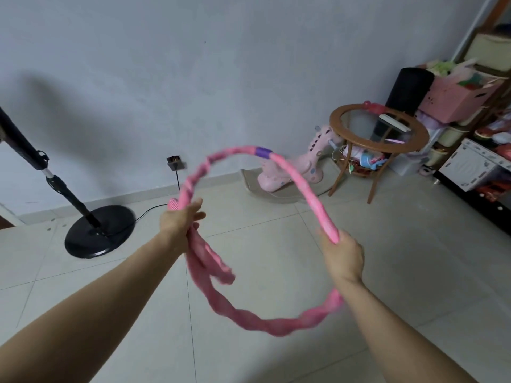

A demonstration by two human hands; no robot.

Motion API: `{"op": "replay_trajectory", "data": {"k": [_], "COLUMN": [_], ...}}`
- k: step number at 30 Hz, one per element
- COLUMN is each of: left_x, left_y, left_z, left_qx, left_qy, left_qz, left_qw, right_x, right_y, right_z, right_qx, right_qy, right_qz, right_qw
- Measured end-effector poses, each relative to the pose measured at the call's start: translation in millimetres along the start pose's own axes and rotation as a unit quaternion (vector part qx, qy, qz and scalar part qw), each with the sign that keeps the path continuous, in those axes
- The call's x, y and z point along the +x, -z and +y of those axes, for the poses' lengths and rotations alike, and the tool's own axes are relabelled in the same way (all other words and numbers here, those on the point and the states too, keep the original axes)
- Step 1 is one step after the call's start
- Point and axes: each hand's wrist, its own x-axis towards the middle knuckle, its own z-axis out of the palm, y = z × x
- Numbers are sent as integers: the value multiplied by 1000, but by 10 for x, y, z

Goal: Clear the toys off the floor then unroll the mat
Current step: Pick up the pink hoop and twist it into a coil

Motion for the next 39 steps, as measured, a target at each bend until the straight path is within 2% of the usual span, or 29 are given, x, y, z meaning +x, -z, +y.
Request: {"op": "replay_trajectory", "data": {"k": [3,5,7,9,11,13,15,17,19,20,21,23,24,25,29,32,35,37,39], "left_x": [5,9,6,15,34,33,11,-55,-144,-185,-236,-333,-382,-426,-540,-630,-675,-683,-704], "left_y": [71,58,44,40,41,66,112,154,179,177,169,144,138,123,116,83,37,22,0], "left_z": [-77,-91,-103,-128,-107,-26,60,124,168,193,223,267,282,302,416,464,489,533,557], "left_qx": [147,194,209,243,268,287,326,376,363,344,326,302,297,293,211,114,20,24,74], "left_qy": [-94,-109,-112,-134,-153,-167,-189,-214,-222,-221,-217,-209,-206,-200,-171,-134,-57,-34,-31], "left_qz": [5,5,11,17,15,-20,-70,-107,-155,-180,-201,-235,-247,-260,-368,-421,-457,-478,-481], "left_qw": [985,975,971,961,951,943,924,895,892,895,898,900,899,898,889,890,887,878,873], "right_x": [93,112,85,-13,-116,-194,-228,-265,-311,-334,-352,-367,-372,-360,-336,-278,-204,-162,-126], "right_y": [37,140,234,288,267,203,148,132,116,103,79,34,3,-33,-37,-18,4,7,-4], "right_z": [-294,-331,-317,-334,-340,-424,-559,-734,-902,-970,-1033,-1158,-1186,-1183,-1198,-1202,-1194,-1155,-1111], "right_qx": [-28,-145,-304,-376,-351,-261,-176,-93,-40,-28,-18,20,47,84,195,217,240,234,222], "right_qy": [68,137,229,329,457,543,622,657,665,658,632,494,411,348,244,192,142,124,115], "right_qz": [60,35,-32,-82,-77,-48,-13,14,6,-10,-30,-111,-158,-188,-204,-165,-133,-112,-94], "right_qw": [995,979,924,862,814,797,763,748,746,752,774,862,897,915,928,943,951,958,964]}}
